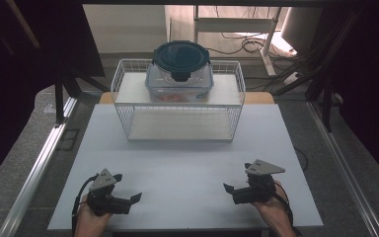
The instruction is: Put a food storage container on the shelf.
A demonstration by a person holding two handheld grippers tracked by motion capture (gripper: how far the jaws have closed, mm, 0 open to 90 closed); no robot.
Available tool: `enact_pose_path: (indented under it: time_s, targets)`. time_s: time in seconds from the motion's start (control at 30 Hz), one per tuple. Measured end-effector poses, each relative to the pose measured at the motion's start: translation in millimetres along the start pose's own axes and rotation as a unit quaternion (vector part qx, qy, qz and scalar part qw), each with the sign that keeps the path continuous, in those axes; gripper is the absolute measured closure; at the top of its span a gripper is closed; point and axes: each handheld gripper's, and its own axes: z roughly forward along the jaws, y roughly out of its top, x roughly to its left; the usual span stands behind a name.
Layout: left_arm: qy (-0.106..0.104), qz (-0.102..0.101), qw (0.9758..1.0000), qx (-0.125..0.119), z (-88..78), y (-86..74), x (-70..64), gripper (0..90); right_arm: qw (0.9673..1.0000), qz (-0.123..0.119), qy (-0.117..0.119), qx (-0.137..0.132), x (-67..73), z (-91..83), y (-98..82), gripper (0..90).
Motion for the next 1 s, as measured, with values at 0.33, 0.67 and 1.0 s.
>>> enact_pose_path:
  time_s: [0.33,0.67,1.0]
  targets:
    - [0.007,-0.008,0.9999,0.001,-6.5,-7.8,3.4,1.4,0.9999,0.006,-0.01,0.001,-3.3,-6.3,-8.8,0.0]
    - [0.006,-0.018,0.9997,0.013,-7.8,-16.6,8.0,1.3,0.9997,0.016,-0.019,0.01,-8.8,-7.2,-21.3,0.0]
    - [0.004,-0.016,0.9995,0.028,-5.1,-21.5,9.0,0.8,0.9993,0.019,-0.024,0.021,-11.5,-6.7,-30.5,0.0]
